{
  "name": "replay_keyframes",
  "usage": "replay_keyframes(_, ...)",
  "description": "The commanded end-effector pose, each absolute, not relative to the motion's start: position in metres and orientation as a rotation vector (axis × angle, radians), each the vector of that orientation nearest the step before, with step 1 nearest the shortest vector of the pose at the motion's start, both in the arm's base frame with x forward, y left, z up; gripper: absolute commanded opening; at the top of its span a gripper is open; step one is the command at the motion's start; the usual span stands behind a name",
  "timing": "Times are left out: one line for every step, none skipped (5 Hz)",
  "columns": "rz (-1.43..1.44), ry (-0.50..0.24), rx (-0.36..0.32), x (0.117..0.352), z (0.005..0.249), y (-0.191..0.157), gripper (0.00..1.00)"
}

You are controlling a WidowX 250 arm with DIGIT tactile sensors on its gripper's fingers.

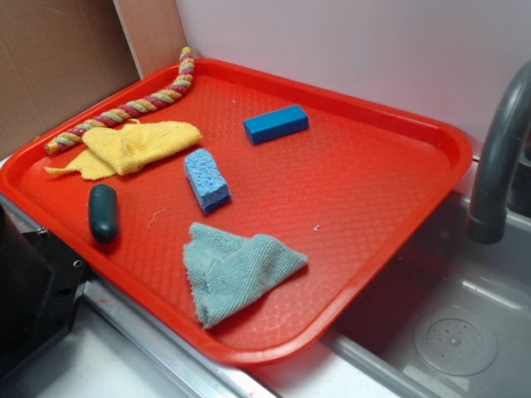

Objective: Grab the blue sponge.

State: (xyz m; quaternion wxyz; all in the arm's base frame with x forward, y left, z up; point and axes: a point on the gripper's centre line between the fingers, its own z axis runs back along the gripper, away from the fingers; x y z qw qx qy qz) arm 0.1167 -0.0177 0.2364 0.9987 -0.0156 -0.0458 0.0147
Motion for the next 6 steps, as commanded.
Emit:
replay_keyframes(0.029, -0.092, -0.031, 0.117, 0.236, -0.018, 1.00)
replay_keyframes(0.272, -0.017, 0.083, 0.131, 0.198, -0.009, 1.00)
replay_keyframes(0.527, -0.144, 0.101, 0.168, 0.181, -0.028, 1.00)
replay_keyframes(0.778, -0.133, 0.099, 0.186, 0.148, -0.034, 1.00)
replay_keyframes(0.873, -0.246, -0.027, 0.200, 0.113, -0.028, 1.00)
replay_keyframes(0.837, -0.183, -0.109, 0.222, 0.076, -0.019, 1.00)
